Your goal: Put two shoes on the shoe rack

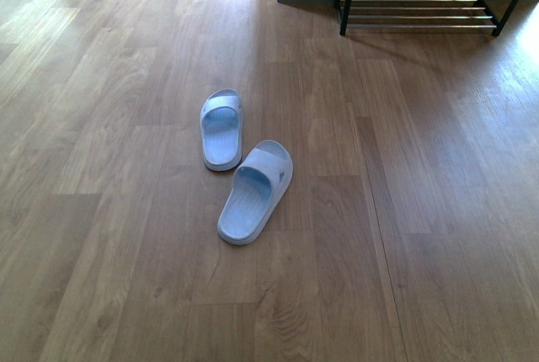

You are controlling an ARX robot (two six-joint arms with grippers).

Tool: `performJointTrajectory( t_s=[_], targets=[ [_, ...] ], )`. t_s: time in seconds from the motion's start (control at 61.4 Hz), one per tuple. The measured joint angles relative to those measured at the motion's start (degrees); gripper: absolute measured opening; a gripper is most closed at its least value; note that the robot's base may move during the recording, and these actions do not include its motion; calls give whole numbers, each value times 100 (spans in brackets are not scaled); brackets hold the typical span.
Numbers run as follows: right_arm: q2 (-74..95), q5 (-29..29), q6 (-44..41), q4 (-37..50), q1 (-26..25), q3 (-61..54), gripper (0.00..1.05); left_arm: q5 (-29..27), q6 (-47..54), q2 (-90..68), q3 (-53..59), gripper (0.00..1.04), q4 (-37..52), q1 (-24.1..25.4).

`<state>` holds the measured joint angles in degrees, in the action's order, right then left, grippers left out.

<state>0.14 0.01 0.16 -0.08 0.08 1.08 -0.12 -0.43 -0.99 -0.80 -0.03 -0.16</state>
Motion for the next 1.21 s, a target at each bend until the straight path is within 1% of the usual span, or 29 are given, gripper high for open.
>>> performJointTrajectory(
  t_s=[0.831,0.847,0.863,0.88,0.896,0.928,0.961,1.026,1.059,1.091,1.14,1.205],
  targets=[
    [4,-7,2,0,0,0,96,2,0,0,0,95,0,0],
    [39,-356,2,15,-63,4,96,2,0,0,0,95,0,0],
    [59,-435,0,26,-79,9,96,0,0,0,0,95,0,0],
    [122,-774,0,61,-85,13,96,-2,0,0,0,95,0,0],
    [238,-979,2,138,-26,13,96,0,0,0,0,95,0,0],
    [476,-1036,2,317,168,17,96,2,0,0,0,95,0,0],
    [776,-920,9,568,437,24,96,4,0,0,0,95,0,0],
    [1611,-490,55,1228,1086,101,96,0,0,0,0,95,0,0],
    [2332,-216,81,1733,1523,208,96,0,0,0,0,95,0,0],
    [2940,-63,146,2135,1838,315,96,2,0,0,0,95,0,0],
    [3816,31,232,2647,2210,501,96,4,0,0,0,95,0,0],
    [5442,122,382,3449,2680,931,96,4,0,0,0,95,0,0]
  ],
)
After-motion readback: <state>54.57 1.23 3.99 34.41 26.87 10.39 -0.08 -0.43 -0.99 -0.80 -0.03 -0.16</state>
